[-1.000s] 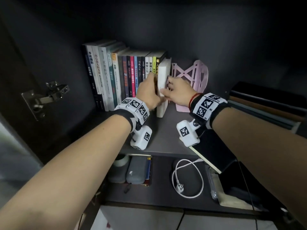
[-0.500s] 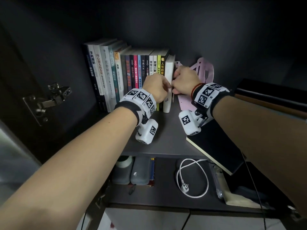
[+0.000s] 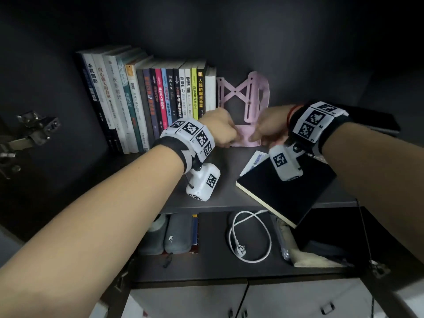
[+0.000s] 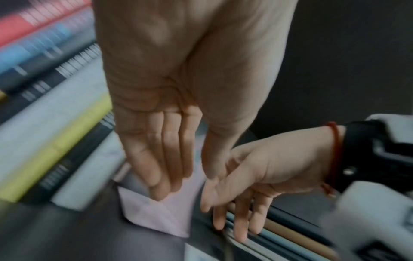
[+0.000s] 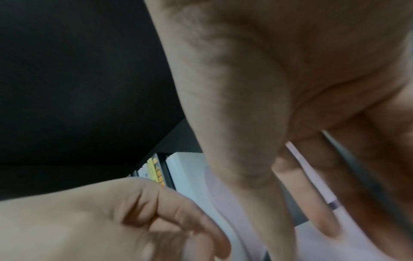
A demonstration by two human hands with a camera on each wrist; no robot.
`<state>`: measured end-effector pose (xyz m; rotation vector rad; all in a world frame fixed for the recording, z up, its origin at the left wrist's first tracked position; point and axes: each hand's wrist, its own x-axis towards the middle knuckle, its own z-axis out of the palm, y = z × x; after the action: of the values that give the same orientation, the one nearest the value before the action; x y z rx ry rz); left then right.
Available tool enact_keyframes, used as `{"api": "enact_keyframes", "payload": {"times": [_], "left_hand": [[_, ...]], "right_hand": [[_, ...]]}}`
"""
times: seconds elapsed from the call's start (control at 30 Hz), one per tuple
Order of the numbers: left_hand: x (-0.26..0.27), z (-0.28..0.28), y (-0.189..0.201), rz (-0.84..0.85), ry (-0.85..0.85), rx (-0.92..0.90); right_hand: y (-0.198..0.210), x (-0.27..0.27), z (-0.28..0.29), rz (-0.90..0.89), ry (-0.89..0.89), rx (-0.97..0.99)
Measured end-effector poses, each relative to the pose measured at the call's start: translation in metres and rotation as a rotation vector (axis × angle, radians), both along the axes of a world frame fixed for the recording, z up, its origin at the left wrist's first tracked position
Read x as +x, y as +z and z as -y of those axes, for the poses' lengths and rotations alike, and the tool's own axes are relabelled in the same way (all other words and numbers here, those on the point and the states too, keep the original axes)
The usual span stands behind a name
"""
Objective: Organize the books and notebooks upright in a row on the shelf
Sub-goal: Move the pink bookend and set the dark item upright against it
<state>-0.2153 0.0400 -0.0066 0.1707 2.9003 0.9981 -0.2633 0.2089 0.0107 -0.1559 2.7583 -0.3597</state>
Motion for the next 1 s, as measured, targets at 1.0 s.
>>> {"api": "enact_keyframes", "payload": {"times": [1.0], "left_hand": [[0.078, -0.083, 0.032, -0.103, 0.062, -0.366]], "right_hand": [[0.023, 0.06, -0.053, 0.075, -0.31, -1.087]]}}
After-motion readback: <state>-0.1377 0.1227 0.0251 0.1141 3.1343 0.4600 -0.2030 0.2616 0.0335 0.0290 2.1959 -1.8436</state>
